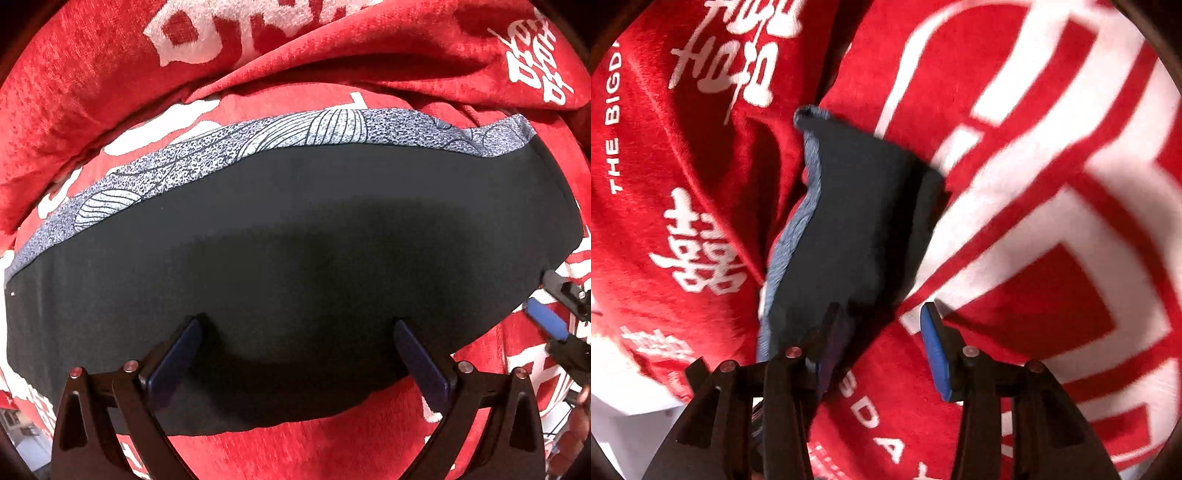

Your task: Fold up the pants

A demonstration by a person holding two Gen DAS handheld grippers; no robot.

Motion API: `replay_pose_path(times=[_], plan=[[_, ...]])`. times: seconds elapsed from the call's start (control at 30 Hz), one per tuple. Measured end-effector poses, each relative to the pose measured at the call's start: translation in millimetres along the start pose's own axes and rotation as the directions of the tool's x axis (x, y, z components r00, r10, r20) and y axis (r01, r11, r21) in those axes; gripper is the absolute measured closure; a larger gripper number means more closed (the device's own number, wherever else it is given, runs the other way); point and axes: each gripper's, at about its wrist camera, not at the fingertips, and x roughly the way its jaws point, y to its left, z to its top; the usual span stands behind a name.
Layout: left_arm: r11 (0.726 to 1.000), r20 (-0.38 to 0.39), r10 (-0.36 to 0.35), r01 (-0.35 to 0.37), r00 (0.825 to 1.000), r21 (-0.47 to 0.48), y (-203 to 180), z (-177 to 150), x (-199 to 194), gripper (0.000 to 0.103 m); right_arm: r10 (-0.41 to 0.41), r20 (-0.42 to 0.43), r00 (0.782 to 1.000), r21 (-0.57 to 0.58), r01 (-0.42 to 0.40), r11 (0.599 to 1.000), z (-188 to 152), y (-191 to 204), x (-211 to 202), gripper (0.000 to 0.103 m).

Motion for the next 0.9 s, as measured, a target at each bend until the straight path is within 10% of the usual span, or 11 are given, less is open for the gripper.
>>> replay_pose_path(times=[0.47,0.57,0.67,0.9], plan=[[1.0,-0.018,-0.01,0.01,1.0,0.013,-1,-1,-4,0.0,0.169,0.114,0.979,-0.061,-0.163,0.985,23,20,24,0.053],[1.0,0.044,0.004,-0.005,0.999,0.02,-1,13,-25,0.001,0.16,0.079,0.984,-0.019,-0.159,0.987,29,23,23,0.09],[0.998,0.148,0.061,-0.062,0.987,0.002,-6,40,-39,0.0,0.181,0.071,0.981,-0.09,-0.175,0.98,28,40,14,0.09],[0.993,0.107,0.095,-0.102,0.99,0.063,-35,68,1,0.0,0.174,0.063,0.983,-0.217,-0.157,0.963,15,76,0,0.09]])
